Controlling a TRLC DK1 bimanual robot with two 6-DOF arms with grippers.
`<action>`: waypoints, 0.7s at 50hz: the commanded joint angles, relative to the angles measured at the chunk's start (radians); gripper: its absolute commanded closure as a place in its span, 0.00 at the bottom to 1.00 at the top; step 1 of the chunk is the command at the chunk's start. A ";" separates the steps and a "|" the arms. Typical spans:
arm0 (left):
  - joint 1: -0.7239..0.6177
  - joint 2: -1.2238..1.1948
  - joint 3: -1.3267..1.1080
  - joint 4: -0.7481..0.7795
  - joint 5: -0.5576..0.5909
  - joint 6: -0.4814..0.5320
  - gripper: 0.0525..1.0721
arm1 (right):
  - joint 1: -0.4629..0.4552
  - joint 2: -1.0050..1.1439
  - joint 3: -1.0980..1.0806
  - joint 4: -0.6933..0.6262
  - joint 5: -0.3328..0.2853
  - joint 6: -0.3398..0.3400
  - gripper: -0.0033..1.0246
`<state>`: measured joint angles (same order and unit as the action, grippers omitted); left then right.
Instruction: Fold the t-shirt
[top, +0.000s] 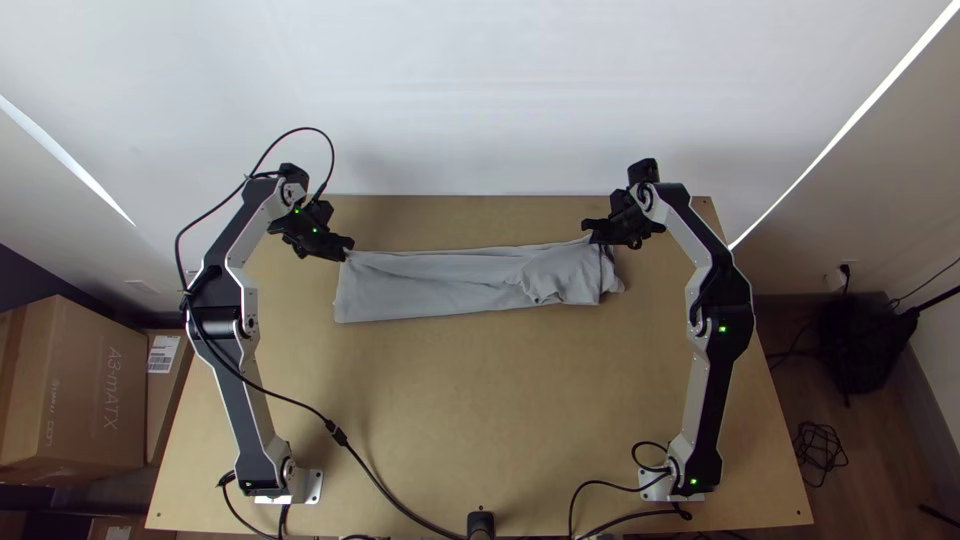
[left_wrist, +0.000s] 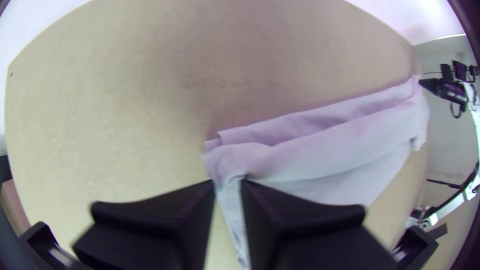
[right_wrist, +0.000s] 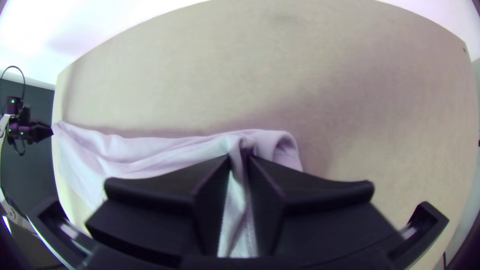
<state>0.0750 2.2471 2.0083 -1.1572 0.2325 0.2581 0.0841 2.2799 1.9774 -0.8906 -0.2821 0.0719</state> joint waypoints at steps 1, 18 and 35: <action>0.046 -0.034 -0.051 0.011 0.088 -0.005 0.04 | -0.014 -0.010 0.003 0.004 0.077 0.020 0.03; 0.175 -0.231 -0.220 0.017 0.258 -0.013 0.04 | -0.073 -0.289 -0.167 0.035 0.052 0.108 0.04; 0.259 -0.264 -0.441 0.017 0.459 0.069 0.04 | -0.145 -0.419 -0.265 -0.010 -0.451 0.304 0.04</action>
<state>0.3244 1.9831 1.6356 -1.1339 0.6487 0.2890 -0.0349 1.8652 1.7596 -0.8745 -0.6334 0.2901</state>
